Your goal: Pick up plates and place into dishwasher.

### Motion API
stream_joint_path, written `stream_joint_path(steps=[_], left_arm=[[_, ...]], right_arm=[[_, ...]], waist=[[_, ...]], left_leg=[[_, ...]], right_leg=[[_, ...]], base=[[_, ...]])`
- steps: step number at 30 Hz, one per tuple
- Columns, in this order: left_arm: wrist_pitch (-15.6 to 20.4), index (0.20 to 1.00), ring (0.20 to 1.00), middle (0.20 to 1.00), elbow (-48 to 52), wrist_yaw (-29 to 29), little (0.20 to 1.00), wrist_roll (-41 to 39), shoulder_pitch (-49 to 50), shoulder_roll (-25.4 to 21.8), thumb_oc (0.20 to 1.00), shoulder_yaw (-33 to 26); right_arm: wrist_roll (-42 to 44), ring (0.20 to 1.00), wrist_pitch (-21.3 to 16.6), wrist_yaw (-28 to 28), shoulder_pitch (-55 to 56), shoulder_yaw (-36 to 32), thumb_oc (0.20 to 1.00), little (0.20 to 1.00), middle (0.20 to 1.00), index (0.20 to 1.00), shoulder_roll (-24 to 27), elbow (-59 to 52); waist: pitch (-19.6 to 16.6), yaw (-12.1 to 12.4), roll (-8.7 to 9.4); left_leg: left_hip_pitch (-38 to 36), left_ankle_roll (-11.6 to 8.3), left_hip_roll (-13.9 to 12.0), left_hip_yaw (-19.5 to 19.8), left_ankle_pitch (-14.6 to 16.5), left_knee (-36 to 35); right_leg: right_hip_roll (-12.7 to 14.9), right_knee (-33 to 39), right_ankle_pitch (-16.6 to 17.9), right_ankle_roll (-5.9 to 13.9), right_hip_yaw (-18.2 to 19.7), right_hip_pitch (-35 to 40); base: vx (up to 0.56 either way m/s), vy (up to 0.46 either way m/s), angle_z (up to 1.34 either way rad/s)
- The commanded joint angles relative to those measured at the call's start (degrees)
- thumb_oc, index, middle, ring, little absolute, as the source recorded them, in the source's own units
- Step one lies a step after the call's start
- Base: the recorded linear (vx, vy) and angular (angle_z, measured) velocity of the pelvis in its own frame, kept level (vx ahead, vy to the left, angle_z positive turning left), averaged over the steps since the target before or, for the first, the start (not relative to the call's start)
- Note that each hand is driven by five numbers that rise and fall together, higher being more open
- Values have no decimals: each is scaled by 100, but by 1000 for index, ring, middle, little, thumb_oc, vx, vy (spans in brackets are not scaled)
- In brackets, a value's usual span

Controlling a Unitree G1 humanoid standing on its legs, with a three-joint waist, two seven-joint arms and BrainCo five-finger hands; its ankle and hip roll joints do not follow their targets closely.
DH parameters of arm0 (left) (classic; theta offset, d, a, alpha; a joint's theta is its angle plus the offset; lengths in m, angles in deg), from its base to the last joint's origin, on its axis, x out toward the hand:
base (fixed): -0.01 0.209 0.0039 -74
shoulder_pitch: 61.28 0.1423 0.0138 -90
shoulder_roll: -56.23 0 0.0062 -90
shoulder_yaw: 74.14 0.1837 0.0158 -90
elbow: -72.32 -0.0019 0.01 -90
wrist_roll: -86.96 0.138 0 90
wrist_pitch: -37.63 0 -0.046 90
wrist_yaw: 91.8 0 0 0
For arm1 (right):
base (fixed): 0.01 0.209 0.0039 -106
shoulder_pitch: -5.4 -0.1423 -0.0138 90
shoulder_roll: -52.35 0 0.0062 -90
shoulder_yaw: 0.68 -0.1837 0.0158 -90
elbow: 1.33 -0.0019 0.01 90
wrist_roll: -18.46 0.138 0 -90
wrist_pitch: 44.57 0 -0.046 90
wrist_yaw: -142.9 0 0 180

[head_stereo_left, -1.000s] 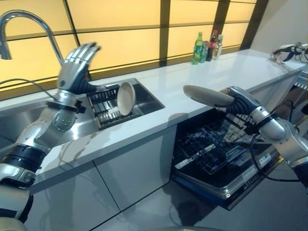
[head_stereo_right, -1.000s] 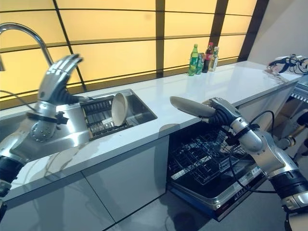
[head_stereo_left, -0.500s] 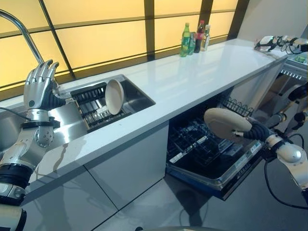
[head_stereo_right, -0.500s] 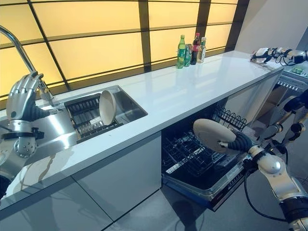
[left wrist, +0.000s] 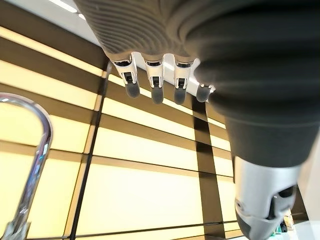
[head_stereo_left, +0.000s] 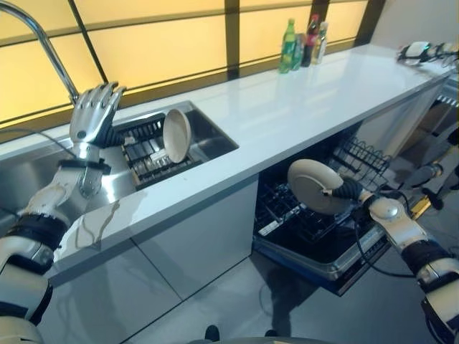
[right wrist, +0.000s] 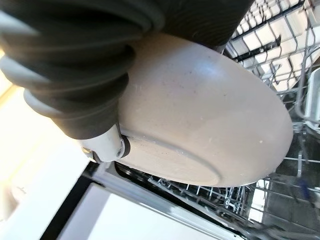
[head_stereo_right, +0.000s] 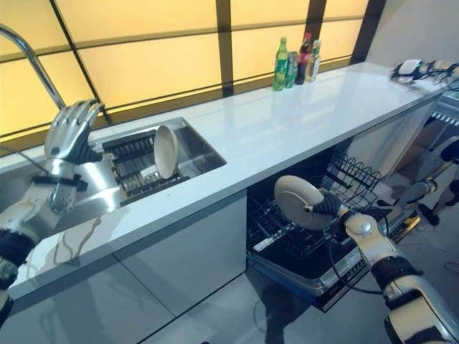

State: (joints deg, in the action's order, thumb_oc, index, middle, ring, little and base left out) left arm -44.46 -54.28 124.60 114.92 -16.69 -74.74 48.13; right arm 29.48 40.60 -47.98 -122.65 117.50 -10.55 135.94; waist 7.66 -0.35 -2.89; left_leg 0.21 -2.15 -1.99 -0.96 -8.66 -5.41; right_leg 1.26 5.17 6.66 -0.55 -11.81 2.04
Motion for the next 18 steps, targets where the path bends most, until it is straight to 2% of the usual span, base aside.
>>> stream_joint_path(steps=[1, 7, 14, 18], left_arm=[[-222, 1000, 1000, 1000, -514, 449, 1000, 311, -1269, 39, 1000, 213], [-676, 1000, 1000, 1000, -923, 720, 1000, 264, -2175, 64, 1000, 683], [-866, 1000, 1000, 1000, -1256, 778, 1000, 188, -2779, 15, 1000, 1084], [-926, 1000, 1000, 1000, -1275, 755, 1000, 187, -2926, 22, 1000, 1228]], right_arm=[[506, 200, -159, 90, -1304, 272, 200, 200, 200, 200, -41, 517], [493, 200, 154, -214, -2147, 682, 200, 200, 200, 200, -152, 1282], [414, 200, 758, -783, -2438, 911, 200, 200, 200, 200, -261, 1933], [426, 200, 825, -892, -2395, 908, 200, 200, 200, 200, -292, 2061]], waist=[[477, 158, 69], [895, 188, -49], [1166, 198, -109], [1235, 189, -129]], left_leg=[[-151, -21, 256, 0, 827, 41], [213, -36, 298, 115, 670, 41], [372, -72, 312, 162, 574, 41], [401, -77, 331, 163, 551, 41]], right_leg=[[463, -17, -363, 638, 277, -17], [491, -17, -257, 609, 329, -386], [553, -71, -173, 604, 233, -594], [588, -95, -153, 599, 188, -643]], base=[[-178, 52, 14], [-113, 40, 4], [-26, 18, 2], [1, 5, 1]])
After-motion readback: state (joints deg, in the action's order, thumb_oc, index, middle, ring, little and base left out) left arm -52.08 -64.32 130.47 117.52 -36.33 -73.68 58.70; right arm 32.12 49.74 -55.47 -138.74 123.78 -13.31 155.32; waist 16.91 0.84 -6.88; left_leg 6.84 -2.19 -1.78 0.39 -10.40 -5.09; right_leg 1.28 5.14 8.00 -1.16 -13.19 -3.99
